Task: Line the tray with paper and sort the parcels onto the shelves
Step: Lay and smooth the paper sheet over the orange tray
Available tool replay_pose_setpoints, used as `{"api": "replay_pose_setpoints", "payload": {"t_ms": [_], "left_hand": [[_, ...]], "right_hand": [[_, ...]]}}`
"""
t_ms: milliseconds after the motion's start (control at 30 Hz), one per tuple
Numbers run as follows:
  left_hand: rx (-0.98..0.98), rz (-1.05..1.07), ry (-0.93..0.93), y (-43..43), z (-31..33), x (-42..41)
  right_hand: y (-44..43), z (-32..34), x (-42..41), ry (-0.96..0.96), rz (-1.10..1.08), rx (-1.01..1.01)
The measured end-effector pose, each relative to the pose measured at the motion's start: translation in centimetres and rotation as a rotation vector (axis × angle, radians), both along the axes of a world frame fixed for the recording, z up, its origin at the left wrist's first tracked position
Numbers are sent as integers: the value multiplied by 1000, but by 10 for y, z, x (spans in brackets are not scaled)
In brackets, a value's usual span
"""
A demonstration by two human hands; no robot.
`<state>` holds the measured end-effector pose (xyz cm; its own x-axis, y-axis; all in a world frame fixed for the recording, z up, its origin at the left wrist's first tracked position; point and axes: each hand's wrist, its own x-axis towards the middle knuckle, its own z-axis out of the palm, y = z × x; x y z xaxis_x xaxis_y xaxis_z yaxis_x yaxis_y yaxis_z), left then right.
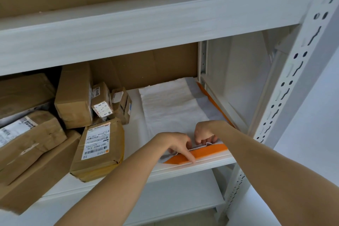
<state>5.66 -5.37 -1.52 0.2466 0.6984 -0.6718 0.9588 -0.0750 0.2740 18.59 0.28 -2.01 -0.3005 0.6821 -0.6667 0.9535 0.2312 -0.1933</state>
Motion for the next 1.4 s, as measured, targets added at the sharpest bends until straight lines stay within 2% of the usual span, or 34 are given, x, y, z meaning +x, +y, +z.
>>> {"api": "replay_pose_setpoints", "payload": {"t_ms": [133, 233, 367, 467, 533, 600, 667, 733, 800, 867, 967, 1067, 1133, 1233, 1300, 1400], "left_hand": [[134, -177, 180, -6, -1, 12], [132, -243, 260, -9, 4, 12], [74, -301, 354, -12, 7, -1], [-15, -254, 350, -13, 6, -14], [-109, -123, 252, -9, 8, -24], [-180, 15, 98, -2, 12, -37], [-118, 159, -107, 4, 12, -50], [171, 245, -164, 12, 5, -59], [450, 241, -30, 23, -8, -68], [504, 246, 72, 33, -20, -72], [456, 237, 124, 47, -36, -70], [375, 160, 140, 55, -55, -61], [394, 122, 128, 62, -59, -57], [513, 167, 89, 75, -56, -57], [541, 197, 114, 79, -58, -59], [451, 132, 167, 79, -65, -62]], "right_hand": [[-6, -4, -3, 18, 72, 14], [-11, 0, -8, 48, 40, -34], [-17, -4, -18, 178, -81, -170], [-23, -2, -26, 205, -80, -245], [-20, -2, -27, 176, -69, -267], [-12, -4, -27, 146, -50, -179], [1, -6, -26, 138, -56, 103], [12, -8, -23, 133, -91, 407], [17, -12, -21, 167, -129, 507], [20, -16, -22, 144, -99, 487], [24, -27, -25, 2, -59, 381], [30, -34, -25, -101, -182, 372], [35, -33, -26, -102, -253, 447], [42, -30, -30, -27, -204, 525], [47, -31, -33, 37, -160, 478], [56, -38, -31, 45, -137, 397]]}}
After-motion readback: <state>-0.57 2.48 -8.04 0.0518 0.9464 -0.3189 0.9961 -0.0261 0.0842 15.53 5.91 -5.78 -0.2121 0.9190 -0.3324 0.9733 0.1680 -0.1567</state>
